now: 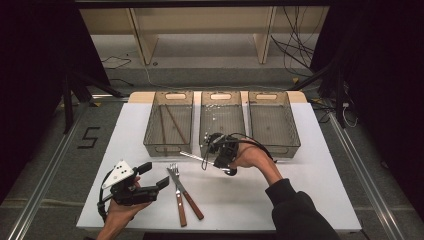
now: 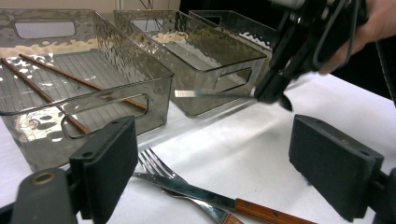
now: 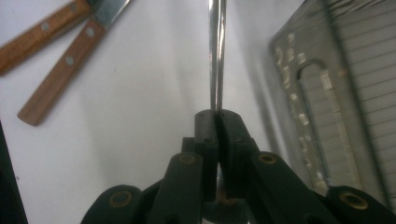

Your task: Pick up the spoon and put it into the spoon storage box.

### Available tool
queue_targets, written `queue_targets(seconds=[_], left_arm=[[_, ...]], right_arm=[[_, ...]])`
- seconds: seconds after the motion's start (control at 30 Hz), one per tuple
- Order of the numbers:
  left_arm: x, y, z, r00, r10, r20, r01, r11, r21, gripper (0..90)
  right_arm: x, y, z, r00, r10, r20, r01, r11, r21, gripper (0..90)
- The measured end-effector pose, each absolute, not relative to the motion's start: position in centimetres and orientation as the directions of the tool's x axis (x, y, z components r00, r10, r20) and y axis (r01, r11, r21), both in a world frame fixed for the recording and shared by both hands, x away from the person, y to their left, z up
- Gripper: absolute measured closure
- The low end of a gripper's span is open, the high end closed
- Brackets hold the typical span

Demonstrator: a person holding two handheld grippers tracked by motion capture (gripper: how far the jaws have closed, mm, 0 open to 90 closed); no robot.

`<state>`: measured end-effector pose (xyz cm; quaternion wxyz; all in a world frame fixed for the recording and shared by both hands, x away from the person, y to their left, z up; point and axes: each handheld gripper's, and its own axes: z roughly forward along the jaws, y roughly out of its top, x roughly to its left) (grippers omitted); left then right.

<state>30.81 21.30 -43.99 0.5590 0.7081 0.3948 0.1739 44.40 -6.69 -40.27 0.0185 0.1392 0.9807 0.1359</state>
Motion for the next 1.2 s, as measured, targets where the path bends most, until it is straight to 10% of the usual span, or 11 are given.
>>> queue_targets(seconds=[1.2], left_arm=[[30.8,21.3,-44.0,0.629,0.752,-0.197,0.364,-0.061,0.930,15.1]], right_arm=[[50.5,-10.7,-33.1,-0.788,0.614,0.031,0.508,0.622,0.596,87.1]])
